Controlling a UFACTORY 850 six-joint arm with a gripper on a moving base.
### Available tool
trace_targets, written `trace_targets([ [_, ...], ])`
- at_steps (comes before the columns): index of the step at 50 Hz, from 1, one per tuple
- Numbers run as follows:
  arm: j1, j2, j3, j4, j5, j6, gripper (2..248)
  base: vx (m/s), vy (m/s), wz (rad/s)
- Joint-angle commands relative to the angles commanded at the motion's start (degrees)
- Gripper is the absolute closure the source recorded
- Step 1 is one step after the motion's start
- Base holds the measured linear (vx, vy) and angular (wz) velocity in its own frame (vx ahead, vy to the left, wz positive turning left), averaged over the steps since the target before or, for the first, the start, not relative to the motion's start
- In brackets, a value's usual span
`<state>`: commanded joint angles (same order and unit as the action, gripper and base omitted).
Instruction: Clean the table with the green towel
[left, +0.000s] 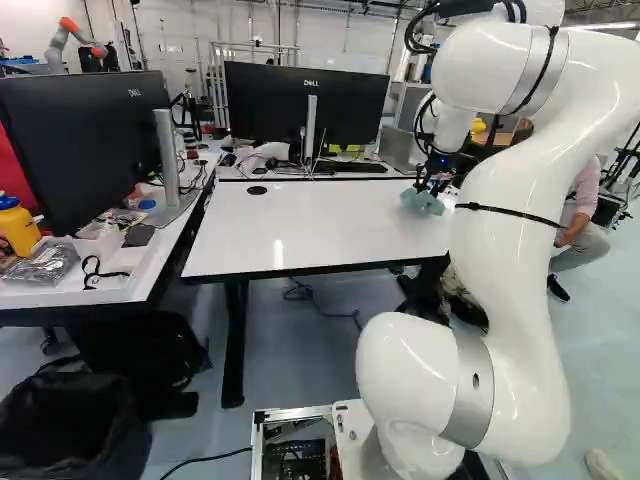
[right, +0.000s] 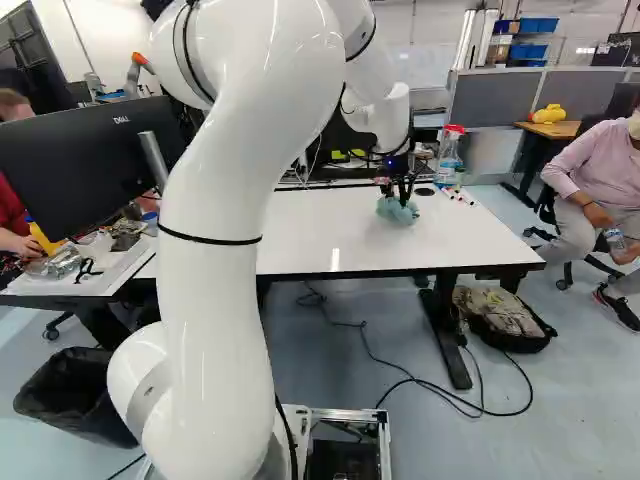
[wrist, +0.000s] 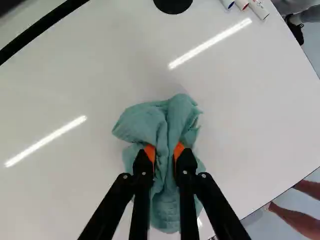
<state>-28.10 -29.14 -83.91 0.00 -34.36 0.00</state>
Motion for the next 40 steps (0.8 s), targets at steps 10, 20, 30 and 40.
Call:
trace_targets([
  [10,0.0,0.0,0.0,0.0,0.0,0.0,191,0.0,0.0,0.0],
  [20,0.02,0.0,0.0,0.0,0.0,0.0,191,0.0,0.0,0.0],
  [30,1.14,-0.27,-0.36,0.0,0.05,0.0,191,0.0,0.0,0.0],
  [40,2.89,-0.29,-0.39,0.0,0.65,0.0,191,0.0,0.0,0.0],
])
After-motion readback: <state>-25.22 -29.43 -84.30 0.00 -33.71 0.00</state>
